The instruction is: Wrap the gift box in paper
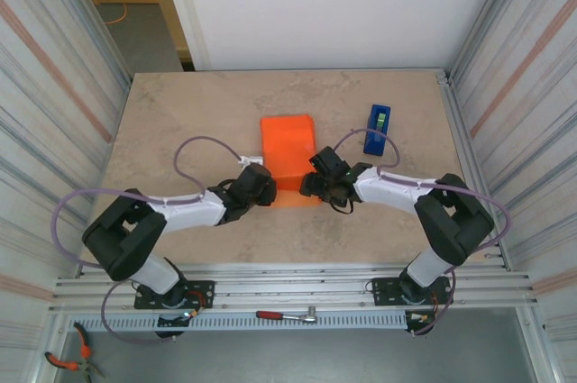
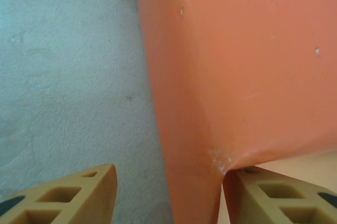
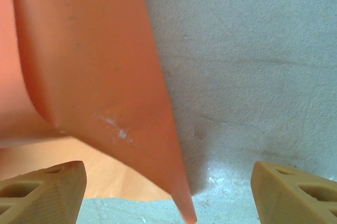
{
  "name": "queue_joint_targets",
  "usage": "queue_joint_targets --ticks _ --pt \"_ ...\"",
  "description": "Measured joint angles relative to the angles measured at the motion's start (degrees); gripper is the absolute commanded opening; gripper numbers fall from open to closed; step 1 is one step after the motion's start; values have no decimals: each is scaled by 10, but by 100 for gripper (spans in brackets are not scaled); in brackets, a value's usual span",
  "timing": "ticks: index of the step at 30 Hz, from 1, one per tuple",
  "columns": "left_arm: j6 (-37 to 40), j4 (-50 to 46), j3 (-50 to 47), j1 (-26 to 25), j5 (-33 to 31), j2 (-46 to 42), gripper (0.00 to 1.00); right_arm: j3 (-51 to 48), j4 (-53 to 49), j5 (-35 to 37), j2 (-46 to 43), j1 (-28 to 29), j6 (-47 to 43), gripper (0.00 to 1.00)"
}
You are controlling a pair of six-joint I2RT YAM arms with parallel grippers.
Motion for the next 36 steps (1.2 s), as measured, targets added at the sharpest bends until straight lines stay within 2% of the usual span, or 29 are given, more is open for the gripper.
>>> queue_joint_targets --ticks 8,14,17,19,21,22,23,25,27,28,31,36 --pt "14 4 7 0 -8 47 50 21 3 -16 30 -12 -2 79" --pt "19 7 14 0 -16 56 49 40 5 -22 57 -18 -5 72" --pt "19 8 15 0 -17 59 49 45 3 -26 64 -22 -11 58" --pt "22 8 16 0 -18 59 49 46 1 -28 66 -24 -14 43" --pt "24 9 17 0 -18 61 49 46 8 -33 71 -26 -16 20" --pt "24 8 17 0 -18 61 49 46 11 -35 73 -26 -16 14" --pt "24 8 18 0 -18 61 49 46 13 -38 75 -26 -15 13" --pt "24 9 18 0 -17 61 49 46 15 -42 76 -26 -17 19" --pt "24 9 18 0 -17 61 49 46 16 -44 76 -26 -17 50" --pt "24 9 18 0 -17 61 49 46 16 -44 76 -26 -16 56" --pt "24 9 18 0 -17 61 49 49 25 -54 74 -23 -16 64" --pt "24 9 19 0 -17 61 48 49 5 -50 66 -20 -14 63"
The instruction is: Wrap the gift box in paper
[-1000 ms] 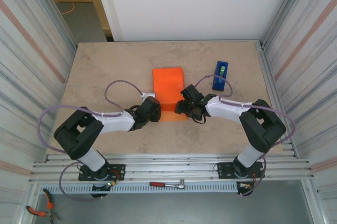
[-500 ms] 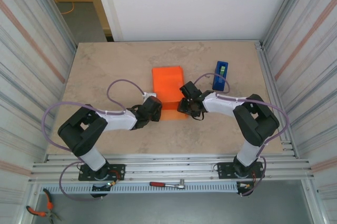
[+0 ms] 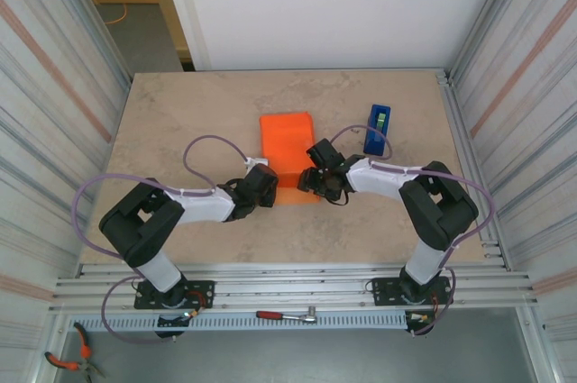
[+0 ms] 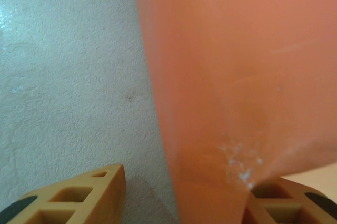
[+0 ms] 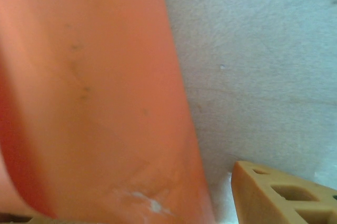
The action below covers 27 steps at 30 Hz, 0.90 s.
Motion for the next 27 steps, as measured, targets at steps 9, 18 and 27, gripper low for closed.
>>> queue_joint_targets --ticks 9,18,27 --pt "0 0 0 0 0 0 48 -3 -37 25 -5 32 16 41" --pt "0 0 1 0 0 1 48 -3 -44 28 -4 35 28 0" --pt "0 0 2 0 0 1 47 0 -56 41 -8 35 29 53"
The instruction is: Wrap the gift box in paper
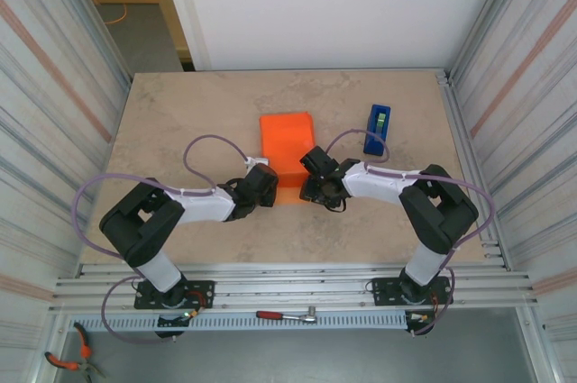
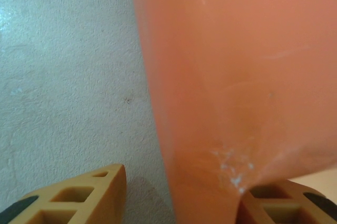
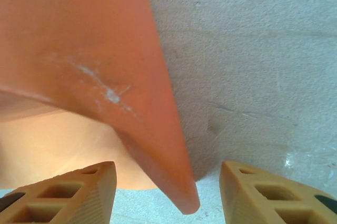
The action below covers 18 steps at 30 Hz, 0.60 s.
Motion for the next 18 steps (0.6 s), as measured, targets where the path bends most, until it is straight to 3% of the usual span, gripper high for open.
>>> queue_joint_targets --ticks 14,18 --pt "2 0 0 0 0 0 47 10 -19 11 0 -10 -1 40" --pt "2 0 0 0 0 0 47 23 -22 11 0 -17 -6 32"
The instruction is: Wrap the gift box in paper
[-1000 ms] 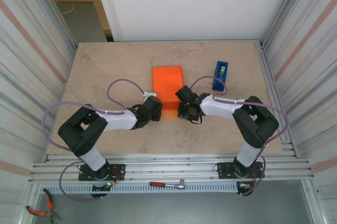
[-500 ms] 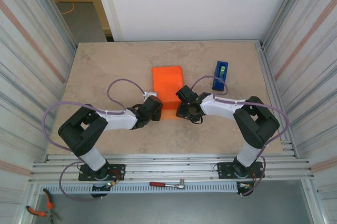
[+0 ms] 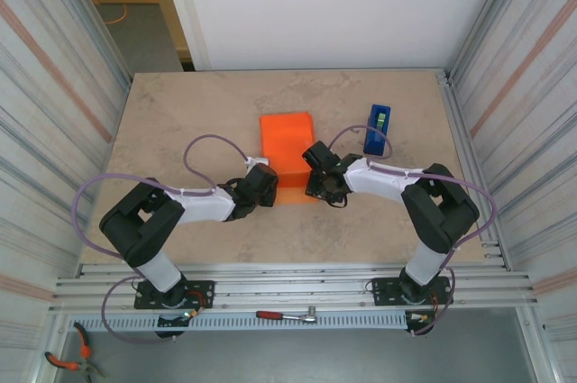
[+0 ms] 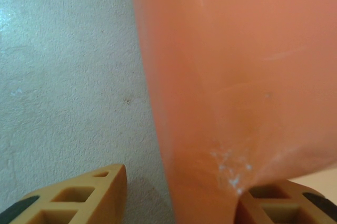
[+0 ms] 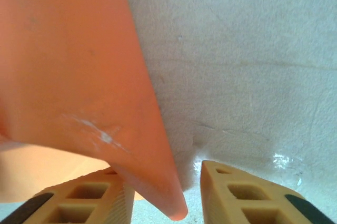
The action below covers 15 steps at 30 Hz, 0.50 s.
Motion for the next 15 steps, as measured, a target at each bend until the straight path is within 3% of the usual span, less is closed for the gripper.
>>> queue_joint_targets --ticks 10,15 --pt "0 0 3 0 0 3 47 17 -2 -13 0 -16 -27 2" --pt "0 0 6 0 0 5 47 19 -4 -17 0 -16 -35 0"
